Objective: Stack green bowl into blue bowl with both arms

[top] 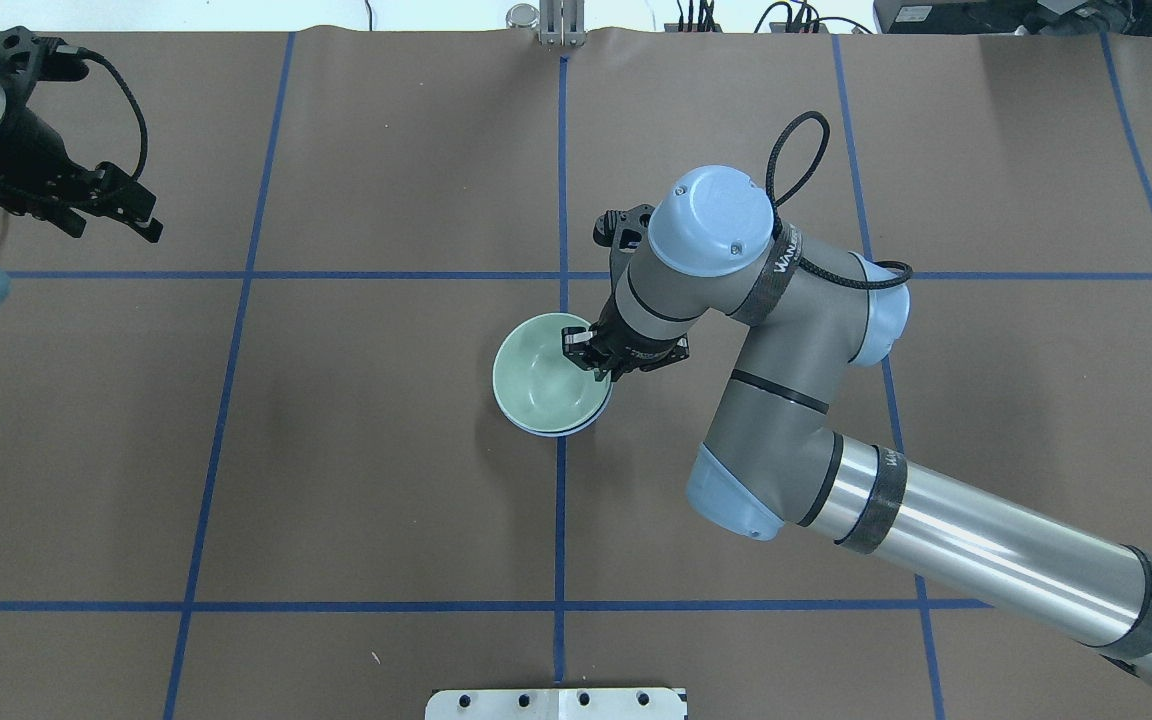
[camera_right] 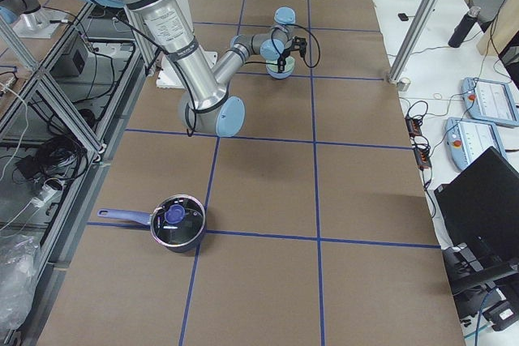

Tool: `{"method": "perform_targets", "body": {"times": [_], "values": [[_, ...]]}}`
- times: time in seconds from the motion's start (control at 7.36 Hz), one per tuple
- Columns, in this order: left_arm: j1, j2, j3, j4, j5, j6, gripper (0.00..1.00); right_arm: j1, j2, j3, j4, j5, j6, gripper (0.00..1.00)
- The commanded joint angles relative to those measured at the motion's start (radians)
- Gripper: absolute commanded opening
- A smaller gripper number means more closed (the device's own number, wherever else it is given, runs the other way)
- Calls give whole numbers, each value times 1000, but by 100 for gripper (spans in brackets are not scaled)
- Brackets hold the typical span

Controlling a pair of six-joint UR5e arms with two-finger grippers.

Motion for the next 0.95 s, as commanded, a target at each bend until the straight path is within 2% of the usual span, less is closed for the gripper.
{"method": "perform_targets", "body": {"times": [0.0, 0.41, 0.54, 0.81], "values": [[0, 0, 0, 0, 0, 0, 96, 2, 0, 3, 1, 1, -16, 100], [0, 0, 1, 1, 0, 0, 96, 40, -2, 32, 22, 11, -16, 100], [0, 0, 3, 1, 2, 2, 96, 59, -27, 53, 93, 14, -16, 100], [0, -2, 9, 1, 5, 2, 96, 114, -92, 64, 304, 27, -16, 100]]}}
